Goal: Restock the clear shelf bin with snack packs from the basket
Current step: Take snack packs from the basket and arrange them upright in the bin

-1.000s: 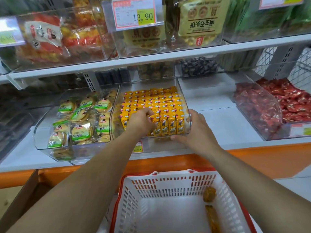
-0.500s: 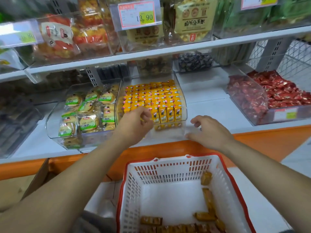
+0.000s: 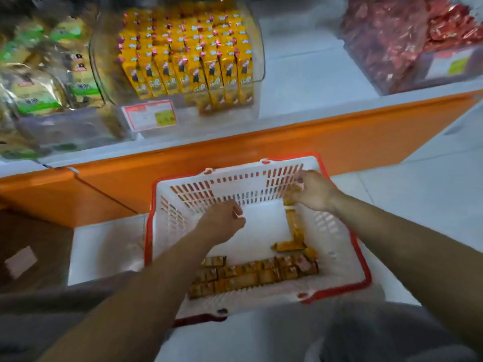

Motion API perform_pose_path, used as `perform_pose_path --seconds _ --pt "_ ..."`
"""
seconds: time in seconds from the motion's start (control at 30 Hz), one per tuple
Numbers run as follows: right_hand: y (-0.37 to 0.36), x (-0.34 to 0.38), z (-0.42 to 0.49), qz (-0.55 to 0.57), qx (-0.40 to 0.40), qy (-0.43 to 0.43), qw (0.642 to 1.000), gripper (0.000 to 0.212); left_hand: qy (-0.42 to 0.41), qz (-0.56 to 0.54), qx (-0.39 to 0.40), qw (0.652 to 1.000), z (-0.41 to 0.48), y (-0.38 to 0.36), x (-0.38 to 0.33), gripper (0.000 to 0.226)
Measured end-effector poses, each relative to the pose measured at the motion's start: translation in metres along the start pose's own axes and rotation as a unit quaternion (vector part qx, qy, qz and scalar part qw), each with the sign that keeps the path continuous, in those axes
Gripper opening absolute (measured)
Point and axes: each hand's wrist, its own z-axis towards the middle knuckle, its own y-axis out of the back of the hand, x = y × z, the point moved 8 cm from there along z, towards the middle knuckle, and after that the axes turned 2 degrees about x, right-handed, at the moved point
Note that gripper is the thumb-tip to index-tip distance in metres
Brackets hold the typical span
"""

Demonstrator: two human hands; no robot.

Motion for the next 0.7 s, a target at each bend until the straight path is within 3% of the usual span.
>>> perform_pose_path --seconds 0.2,0.37,0.5,0.6,0.7 --pt "-0.073 -0.043 0.046 -0.02 -0.045 -0.057 0.997 0.046 0.056 -0.082 0.074 0.992 0.031 -0.099 0.068 0.028" --pt "-0.104 -0.059 0.061 -0.197 0.01 -0.066 0.978 0.063 0.072 -0.1 0.095 0.988 0.054 -0.139 0.088 0.021" --pt "-0.124 -0.066 0.066 -0.291 0.06 -0.08 0.952 0.051 0.06 -0.102 0.177 0.977 0.057 -0.165 0.093 0.017" --pt "-0.138 -0.072 0.07 -0.224 0.08 -0.119 0.964 0.051 0.043 -0.109 0.255 0.96 0.056 -0.17 0.092 0.026" --pt "-0.14 -0.07 0.074 -0.199 0.051 -0.117 0.972 0.049 0.029 -0.094 0.328 0.94 0.05 -0.172 0.09 0.051"
